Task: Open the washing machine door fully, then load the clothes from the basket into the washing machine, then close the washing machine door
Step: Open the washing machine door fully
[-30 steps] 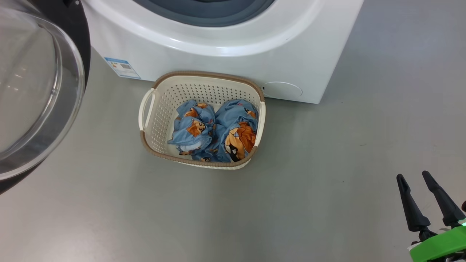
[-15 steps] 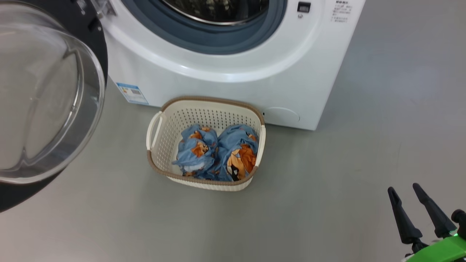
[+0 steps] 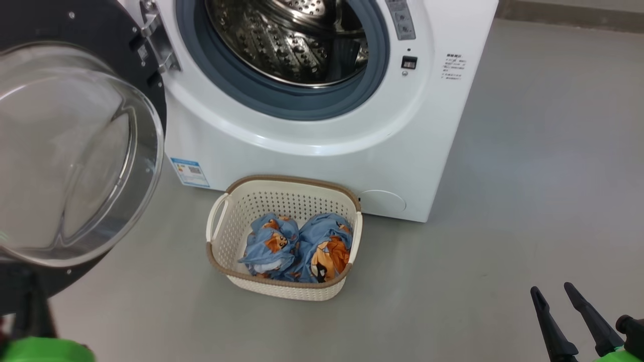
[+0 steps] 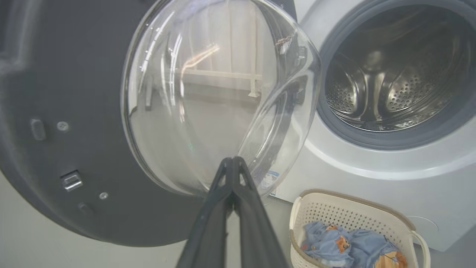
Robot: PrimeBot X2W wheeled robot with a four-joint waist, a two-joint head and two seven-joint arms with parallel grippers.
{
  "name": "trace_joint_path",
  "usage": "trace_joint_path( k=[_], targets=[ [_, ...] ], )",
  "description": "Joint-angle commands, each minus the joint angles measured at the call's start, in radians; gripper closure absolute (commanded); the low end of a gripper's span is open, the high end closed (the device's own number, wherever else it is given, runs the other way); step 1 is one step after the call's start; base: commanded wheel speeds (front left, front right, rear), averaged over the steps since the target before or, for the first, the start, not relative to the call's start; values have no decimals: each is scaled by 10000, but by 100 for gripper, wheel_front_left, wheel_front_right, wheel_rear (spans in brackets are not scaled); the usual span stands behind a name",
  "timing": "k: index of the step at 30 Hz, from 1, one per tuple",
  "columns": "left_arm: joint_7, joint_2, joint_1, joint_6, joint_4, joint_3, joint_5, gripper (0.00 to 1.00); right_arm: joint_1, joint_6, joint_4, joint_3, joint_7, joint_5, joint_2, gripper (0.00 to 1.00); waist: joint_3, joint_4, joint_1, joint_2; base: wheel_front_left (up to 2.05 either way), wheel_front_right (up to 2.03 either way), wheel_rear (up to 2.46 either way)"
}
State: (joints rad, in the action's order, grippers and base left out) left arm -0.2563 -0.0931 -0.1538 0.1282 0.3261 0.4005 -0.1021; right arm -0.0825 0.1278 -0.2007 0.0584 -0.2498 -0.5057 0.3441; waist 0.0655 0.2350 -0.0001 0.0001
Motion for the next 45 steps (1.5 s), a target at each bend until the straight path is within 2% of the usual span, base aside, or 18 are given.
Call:
trace_joint_path(
  k=[1,3,5,7,9,10,22,30,45],
  targets=[
    [-55,-271,213,21,-458,-321,-193,100,2,29,189,201,-120,14,190,0,-186,-197,1,-1,0,0,0],
    [-55,-224,533,22,-684,-910,-378,96,-9,29,189,188,-120,18,169,0,-230,-329,1,-1,0,0,0],
    [-55,-219,795,22,-879,-1410,-662,69,-13,29,201,161,-120,28,136,0,-261,-484,1,-1,0,0,0],
    [-55,-258,993,23,-1009,-1798,-853,51,-17,29,211,145,-120,44,115,0,-277,-661,1,-1,0,0,0],
    [-55,-239,1108,23,-1057,-1990,-980,10,-24,29,210,130,-120,59,104,0,-304,-849,1,-1,0,0,0],
    [-55,-229,1148,23,-1082,-2089,-1031,0,-32,29,213,127,-120,63,101,0,-306,-953,1,-1,0,0,0],
    [-55,-150,1155,24,-1137,-2850,-1432,0,152,29,246,-50,-120,27,82,0,-145,-2207,1,-1,0,0,0],
    [-55,-50,1194,24,-1188,-3015,-1561,0,224,29,242,-210,-120,-6,2,0,-112,-2712,1,-1,0,0,0],
    [-55,-36,1182,25,-1178,-3169,-1540,0,311,29,258,-399,-120,36,-38,0,-58,-3005,1,-1,0,0,0]
  ],
)
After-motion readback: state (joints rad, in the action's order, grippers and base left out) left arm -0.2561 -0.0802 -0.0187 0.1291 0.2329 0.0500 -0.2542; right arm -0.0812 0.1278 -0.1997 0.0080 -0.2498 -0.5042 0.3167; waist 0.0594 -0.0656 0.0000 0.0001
